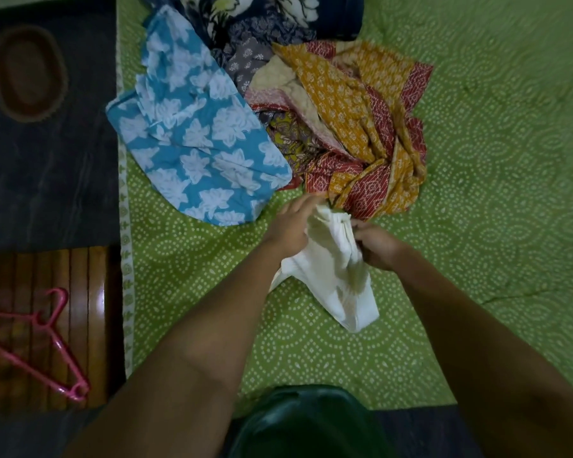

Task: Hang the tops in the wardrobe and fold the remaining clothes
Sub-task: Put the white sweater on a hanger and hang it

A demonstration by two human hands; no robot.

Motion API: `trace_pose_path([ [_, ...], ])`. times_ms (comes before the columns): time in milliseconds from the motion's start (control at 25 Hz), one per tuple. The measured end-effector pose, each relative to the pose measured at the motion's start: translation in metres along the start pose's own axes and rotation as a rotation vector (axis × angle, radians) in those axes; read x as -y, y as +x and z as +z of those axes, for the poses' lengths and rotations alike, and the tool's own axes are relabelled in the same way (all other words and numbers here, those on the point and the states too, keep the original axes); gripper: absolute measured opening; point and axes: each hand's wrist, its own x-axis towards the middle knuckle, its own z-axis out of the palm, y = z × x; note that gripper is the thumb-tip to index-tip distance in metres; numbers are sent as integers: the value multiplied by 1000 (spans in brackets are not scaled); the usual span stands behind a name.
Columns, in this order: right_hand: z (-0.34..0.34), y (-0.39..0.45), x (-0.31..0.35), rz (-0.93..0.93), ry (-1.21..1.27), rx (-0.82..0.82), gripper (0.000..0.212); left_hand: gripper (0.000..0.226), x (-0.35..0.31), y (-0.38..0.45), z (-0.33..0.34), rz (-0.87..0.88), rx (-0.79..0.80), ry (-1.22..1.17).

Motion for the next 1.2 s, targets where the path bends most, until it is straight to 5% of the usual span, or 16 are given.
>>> trace_pose_path([
  [120,5,-49,30,43,18,286,39,64,-37,-8,-31,146,214,296],
  [200,9,-78,41,15,32,314,39,43,-51,-22,-52,132,265,395],
  [400,9,-142,54,-206,-87,97,29,53,-56,-97,-113,-32,154,424],
  [640,43,-187,47,-532,-609,-436,25,30,-66,-200,-139,-157,-131,183],
  [800,90,-229,26,-623,-599,-458,34,26,-85,-268,-130,-105,-284,-7],
  [960,119,-283,-15,-718,-672,-506,43,74,-90,-340,-118,-26,-119,288],
  [1040,126,-304,-40,-743,-700,-492,42,65,-88,-371,-108,-27,-47,365],
  [1120,134,-323,-66,-777,-716,-458,40,33,-93,-403,-98,-87,5,339],
  [1200,141,-339,-90,-817,-720,-448,38,43,-100,-429,-87,-17,34,510],
])
